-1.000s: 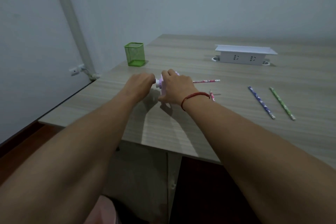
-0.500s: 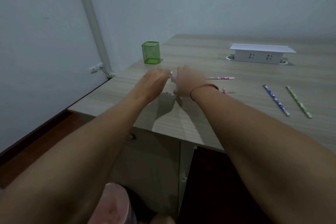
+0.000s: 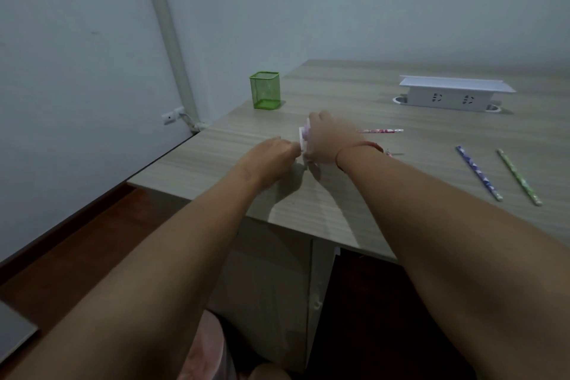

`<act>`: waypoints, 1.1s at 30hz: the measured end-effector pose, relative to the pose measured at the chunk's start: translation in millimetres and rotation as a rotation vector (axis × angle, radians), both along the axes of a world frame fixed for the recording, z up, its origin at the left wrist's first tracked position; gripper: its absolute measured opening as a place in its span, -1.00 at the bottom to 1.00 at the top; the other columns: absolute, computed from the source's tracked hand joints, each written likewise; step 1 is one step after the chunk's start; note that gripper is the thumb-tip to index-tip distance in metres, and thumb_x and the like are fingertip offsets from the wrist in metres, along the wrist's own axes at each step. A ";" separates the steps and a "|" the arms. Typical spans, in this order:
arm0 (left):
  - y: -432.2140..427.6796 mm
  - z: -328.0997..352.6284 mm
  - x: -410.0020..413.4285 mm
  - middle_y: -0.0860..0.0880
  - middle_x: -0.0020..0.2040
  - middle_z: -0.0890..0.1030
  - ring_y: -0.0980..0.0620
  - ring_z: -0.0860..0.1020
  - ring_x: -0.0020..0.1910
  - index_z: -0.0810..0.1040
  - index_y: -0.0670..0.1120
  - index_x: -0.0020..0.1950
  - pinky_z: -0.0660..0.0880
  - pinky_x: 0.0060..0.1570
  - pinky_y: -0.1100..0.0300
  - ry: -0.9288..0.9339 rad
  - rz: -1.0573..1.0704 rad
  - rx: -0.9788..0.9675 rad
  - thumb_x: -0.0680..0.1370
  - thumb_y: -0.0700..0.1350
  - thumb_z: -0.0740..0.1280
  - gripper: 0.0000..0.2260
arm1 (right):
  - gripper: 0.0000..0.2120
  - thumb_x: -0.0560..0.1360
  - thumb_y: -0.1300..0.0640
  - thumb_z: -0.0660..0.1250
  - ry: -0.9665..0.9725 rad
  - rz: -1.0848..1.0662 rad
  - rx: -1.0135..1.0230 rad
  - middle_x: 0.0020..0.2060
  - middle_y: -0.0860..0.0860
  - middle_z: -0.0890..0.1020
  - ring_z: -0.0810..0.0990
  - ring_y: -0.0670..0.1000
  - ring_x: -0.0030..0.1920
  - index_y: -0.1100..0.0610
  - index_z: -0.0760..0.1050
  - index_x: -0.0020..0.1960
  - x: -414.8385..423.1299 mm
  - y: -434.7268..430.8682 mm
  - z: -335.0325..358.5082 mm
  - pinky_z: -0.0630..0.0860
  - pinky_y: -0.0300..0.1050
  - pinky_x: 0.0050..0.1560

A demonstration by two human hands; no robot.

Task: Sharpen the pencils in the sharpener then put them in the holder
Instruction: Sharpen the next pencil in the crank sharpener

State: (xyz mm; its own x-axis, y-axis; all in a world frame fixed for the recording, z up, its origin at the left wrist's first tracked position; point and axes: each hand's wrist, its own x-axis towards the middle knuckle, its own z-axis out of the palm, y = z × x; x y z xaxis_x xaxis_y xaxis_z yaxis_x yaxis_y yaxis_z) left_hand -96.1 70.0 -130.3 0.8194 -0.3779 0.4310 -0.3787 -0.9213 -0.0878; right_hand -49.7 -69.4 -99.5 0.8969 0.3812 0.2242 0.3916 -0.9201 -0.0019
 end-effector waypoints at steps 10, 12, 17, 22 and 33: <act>-3.0 7.0 32.8 -0.16 0.03 0.64 -0.14 0.58 0.03 0.61 -0.13 0.08 0.44 0.00 0.08 0.200 0.183 0.135 0.57 -0.15 0.24 -0.81 | -0.38 0.45 -0.13 0.36 -0.114 0.084 -0.003 0.28 0.08 0.43 0.52 0.13 0.17 0.13 0.28 0.38 -0.3 -9.3 -4.4 0.47 0.07 0.11; -4.5 14.1 43.1 -0.17 0.01 0.65 -0.16 0.59 0.01 0.61 -0.14 0.05 0.37 -0.10 0.11 0.169 0.199 0.180 0.57 -0.15 0.24 -0.82 | -0.41 0.45 -0.11 0.35 -0.134 0.084 0.000 0.27 0.08 0.44 0.52 0.13 0.16 0.13 0.29 0.36 -1.3 -9.2 -5.2 0.47 0.07 0.10; 0.0 15.0 52.6 -0.15 0.01 0.65 -0.15 0.59 0.02 0.54 -0.12 0.03 0.36 0.00 0.09 0.039 0.207 0.259 0.58 -0.22 0.17 -0.84 | -0.41 0.47 -0.13 0.33 -0.142 0.070 -0.008 0.28 0.08 0.44 0.52 0.14 0.17 0.14 0.29 0.37 -4.5 -10.3 -2.0 0.44 0.04 0.09; 1.5 34.6 57.3 -0.20 -0.04 0.63 -0.20 0.58 -0.05 0.53 -0.18 0.00 0.32 -0.12 0.08 -0.124 0.129 0.080 0.57 -0.31 0.18 -0.85 | -0.37 0.47 -0.12 0.34 -0.113 0.053 -0.028 0.31 0.09 0.43 0.50 0.14 0.23 0.14 0.26 0.41 -6.3 -9.8 -0.2 0.44 0.04 0.12; 6.8 41.9 19.3 -0.23 -0.04 0.61 -0.21 0.57 -0.07 0.52 -0.23 0.05 0.50 -0.10 -0.03 -0.152 -0.085 -0.025 0.62 -0.25 0.16 -0.84 | -0.51 0.56 -0.07 0.26 -0.053 -0.028 -0.010 0.33 0.09 0.41 0.46 0.15 0.32 0.13 0.29 0.40 -25.0 -6.8 5.8 0.41 0.07 0.19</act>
State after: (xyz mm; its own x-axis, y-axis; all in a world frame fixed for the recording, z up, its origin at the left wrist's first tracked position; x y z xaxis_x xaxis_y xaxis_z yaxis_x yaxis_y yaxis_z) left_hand -76.8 76.9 -88.4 0.7096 -0.4309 0.5576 -0.4397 -0.8891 -0.1275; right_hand -74.7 -76.2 -93.7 0.8941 0.3589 0.2679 0.3653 -0.9305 0.0273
